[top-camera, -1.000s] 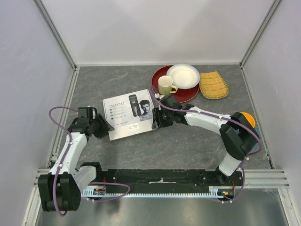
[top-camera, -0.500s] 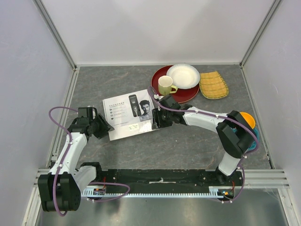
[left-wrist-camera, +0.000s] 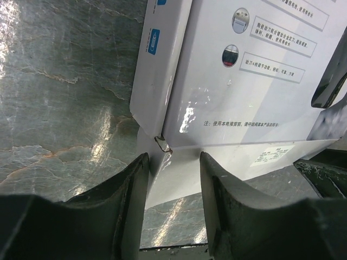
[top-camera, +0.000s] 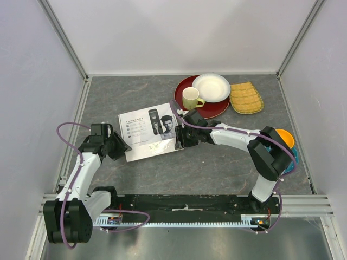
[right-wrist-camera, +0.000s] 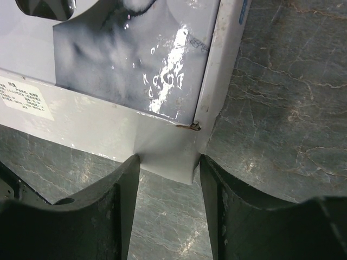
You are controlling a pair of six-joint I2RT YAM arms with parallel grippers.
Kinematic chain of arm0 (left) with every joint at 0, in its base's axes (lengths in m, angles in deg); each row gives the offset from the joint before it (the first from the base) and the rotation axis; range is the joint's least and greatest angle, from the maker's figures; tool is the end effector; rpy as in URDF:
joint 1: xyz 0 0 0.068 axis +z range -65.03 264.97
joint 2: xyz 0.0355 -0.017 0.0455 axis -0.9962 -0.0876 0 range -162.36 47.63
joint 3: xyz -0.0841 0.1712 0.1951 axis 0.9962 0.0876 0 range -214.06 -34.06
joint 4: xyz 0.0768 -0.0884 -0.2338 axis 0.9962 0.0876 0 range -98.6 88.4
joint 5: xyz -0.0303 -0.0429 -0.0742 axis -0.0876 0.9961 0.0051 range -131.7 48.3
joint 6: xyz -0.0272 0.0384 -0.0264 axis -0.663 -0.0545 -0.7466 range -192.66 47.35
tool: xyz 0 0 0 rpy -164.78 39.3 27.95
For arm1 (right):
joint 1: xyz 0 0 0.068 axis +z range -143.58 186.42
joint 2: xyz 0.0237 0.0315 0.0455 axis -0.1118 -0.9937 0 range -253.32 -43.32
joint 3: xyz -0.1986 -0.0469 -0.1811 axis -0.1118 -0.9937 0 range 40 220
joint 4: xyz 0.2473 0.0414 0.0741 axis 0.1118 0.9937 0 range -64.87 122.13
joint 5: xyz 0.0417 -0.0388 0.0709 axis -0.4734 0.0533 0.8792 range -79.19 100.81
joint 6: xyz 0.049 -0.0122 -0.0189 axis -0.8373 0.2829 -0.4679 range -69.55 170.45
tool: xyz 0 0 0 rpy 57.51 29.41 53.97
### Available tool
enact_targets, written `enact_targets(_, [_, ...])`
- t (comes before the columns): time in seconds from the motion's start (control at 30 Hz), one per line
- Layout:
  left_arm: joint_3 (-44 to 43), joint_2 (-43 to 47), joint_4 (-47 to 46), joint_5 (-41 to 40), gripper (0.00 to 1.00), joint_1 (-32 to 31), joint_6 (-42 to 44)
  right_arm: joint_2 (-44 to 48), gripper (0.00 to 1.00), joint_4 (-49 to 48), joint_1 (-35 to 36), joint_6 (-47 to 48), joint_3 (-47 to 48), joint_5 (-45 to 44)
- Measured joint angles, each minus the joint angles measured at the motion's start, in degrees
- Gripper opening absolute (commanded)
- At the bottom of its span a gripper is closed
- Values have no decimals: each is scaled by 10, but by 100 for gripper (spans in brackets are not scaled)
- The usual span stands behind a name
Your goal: Sort the hair-cutting tools
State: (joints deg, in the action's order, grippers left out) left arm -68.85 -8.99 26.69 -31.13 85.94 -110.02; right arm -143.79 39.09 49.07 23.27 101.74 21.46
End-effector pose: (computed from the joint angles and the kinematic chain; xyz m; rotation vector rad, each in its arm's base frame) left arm 0.1838 -0.0035 0.2070 -0.7908 2.4923 -0.4705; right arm 0.2624 0.2508 0.1800 -0.4348 2.5869 0.7071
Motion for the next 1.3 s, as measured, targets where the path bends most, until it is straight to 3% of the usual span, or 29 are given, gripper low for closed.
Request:
enact_targets(0.6, [-2,25,22,-1,45,-4,0,-1,63,-2,0,0,0,0])
enact_targets(1.3, [-3,30,23,-12,41,-34,-6,-1,59,-6,0,0,0,0])
